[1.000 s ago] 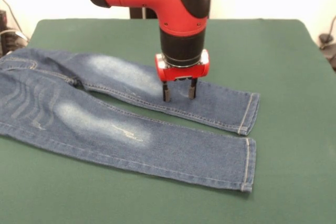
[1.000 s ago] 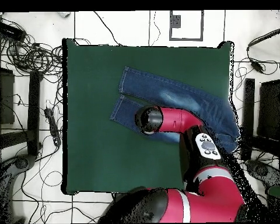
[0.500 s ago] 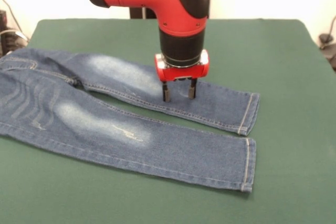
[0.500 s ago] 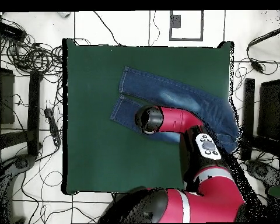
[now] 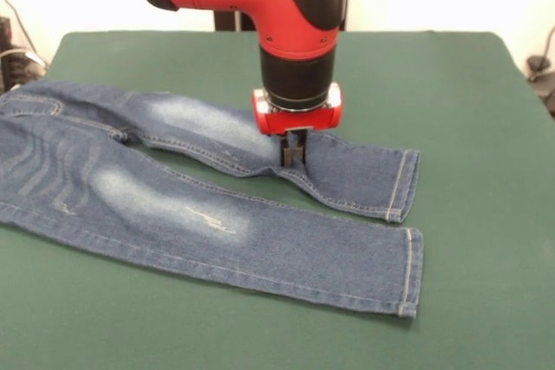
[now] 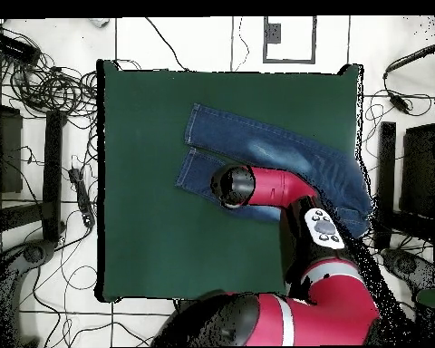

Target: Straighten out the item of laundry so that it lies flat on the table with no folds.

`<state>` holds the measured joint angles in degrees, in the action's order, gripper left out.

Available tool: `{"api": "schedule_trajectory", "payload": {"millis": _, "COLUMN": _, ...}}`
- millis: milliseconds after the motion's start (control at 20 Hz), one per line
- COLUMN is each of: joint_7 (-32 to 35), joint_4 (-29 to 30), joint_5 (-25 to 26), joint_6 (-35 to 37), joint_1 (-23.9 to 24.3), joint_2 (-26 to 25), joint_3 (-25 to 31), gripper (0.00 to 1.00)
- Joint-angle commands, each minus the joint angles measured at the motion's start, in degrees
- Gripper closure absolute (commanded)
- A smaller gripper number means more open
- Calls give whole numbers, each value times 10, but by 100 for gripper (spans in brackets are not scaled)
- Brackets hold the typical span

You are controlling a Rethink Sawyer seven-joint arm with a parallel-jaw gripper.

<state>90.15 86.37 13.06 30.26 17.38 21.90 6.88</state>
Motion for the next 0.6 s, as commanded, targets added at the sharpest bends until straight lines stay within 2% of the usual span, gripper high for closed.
{"api": "schedule_trajectory", "payload": {"millis": 50, "joint_7": 137, "joint_4": 34, "joint_5": -36, "joint_6": -50, "joint_1": -31, "joint_2": -35, "joint_3": 21, "gripper": 100}}
{"api": "schedule_trajectory", "payload": {"millis": 400, "joint_7": 135, "joint_4": 40, "joint_5": -44, "joint_6": -32, "joint_1": -34, "joint_2": -20, "joint_3": 16, "gripper": 100}}
{"api": "schedule_trajectory", "payload": {"millis": 600, "joint_7": 170, "joint_4": 54, "joint_5": -63, "joint_6": 29, "joint_1": -70, "joint_2": 28, "joint_3": -24, "gripper": 100}}
